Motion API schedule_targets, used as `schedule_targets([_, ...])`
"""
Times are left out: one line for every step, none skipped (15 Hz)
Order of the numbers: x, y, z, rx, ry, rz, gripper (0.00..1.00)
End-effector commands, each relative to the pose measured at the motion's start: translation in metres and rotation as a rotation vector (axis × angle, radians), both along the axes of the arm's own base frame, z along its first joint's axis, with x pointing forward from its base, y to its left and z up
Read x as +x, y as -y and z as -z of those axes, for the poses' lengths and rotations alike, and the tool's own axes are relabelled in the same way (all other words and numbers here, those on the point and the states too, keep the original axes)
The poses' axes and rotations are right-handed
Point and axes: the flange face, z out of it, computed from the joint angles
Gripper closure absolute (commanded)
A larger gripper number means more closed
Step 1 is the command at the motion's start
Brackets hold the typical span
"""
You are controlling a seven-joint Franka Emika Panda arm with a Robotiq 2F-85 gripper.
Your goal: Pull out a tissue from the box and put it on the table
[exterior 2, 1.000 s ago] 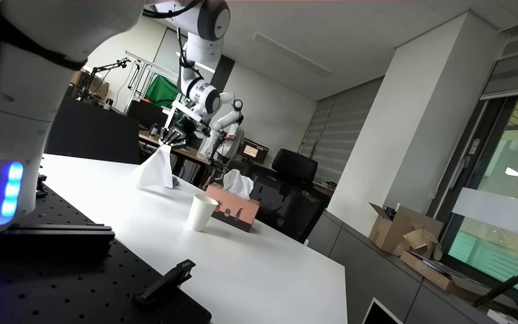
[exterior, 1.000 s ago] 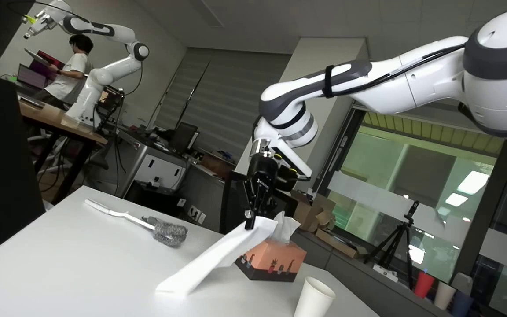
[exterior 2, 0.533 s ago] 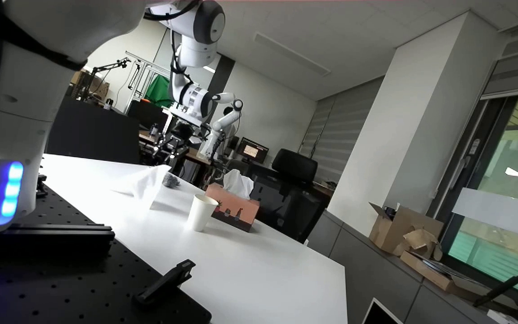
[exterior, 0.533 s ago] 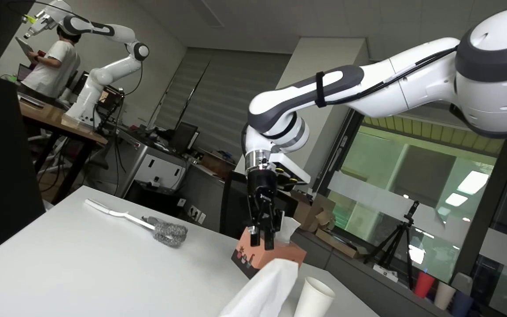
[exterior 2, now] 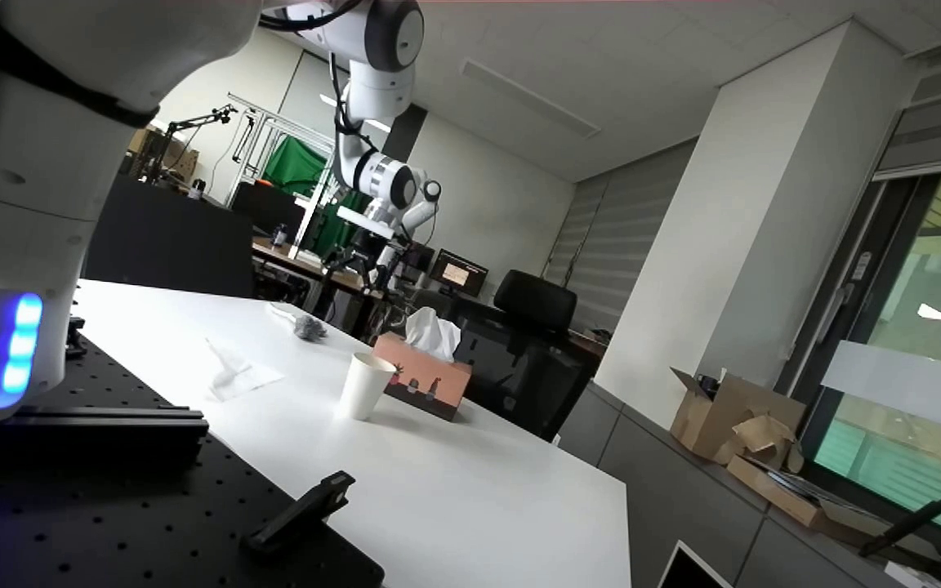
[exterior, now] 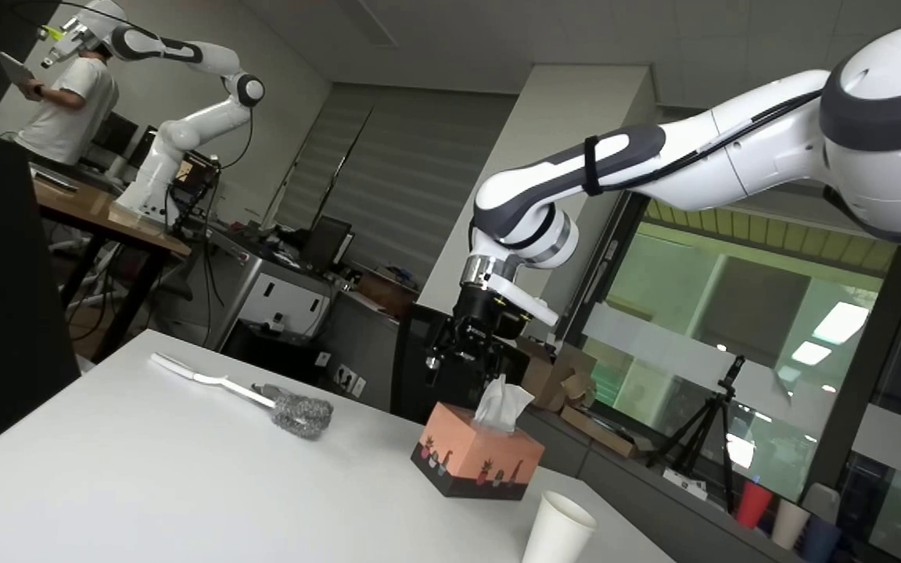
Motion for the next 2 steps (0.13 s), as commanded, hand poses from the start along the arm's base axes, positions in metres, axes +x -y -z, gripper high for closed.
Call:
schedule_targets([0.0016,0.0016,-0.0012,0.001,0.004,0.004,0.0])
schedule_targets([0.0016,0.0014,-0.0012,0.001,0.005,0.006,0.0])
